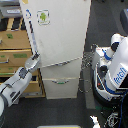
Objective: Opening the fridge
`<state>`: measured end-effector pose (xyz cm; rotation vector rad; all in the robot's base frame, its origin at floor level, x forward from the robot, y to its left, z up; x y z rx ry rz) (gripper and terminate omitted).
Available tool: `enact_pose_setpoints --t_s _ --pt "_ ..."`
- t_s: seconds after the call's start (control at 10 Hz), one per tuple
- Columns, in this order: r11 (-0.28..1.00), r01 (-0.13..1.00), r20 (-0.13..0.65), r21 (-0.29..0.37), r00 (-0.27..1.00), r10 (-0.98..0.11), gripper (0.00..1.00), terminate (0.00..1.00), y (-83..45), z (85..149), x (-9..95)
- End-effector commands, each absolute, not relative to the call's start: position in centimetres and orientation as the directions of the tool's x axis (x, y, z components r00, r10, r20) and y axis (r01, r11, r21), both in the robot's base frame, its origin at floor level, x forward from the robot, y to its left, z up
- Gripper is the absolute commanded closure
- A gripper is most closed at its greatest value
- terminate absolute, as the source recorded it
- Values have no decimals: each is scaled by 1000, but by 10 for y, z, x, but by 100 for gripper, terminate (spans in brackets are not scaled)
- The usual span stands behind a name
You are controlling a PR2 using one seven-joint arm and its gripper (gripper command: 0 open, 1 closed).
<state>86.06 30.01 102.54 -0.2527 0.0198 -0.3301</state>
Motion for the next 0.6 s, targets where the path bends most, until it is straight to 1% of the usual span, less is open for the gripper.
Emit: enact_pose_setpoints --t_s 0.1,0.2,0.3,0.4,0.5,0.6 --pt "778 614 242 -136 782 -575 100 0 293 1233 568" --pt "735 670 310 -99 723 -617 100 0 265 1285 526" --pt "704 706 341 -78 682 -646 100 0 243 1315 494" --pt "601 798 365 -56 576 -731 100 0 199 1354 423" --pt "643 764 335 -58 621 -708 100 0 216 1334 450" --pt "705 703 269 -96 700 -661 100 0 245 1276 504"
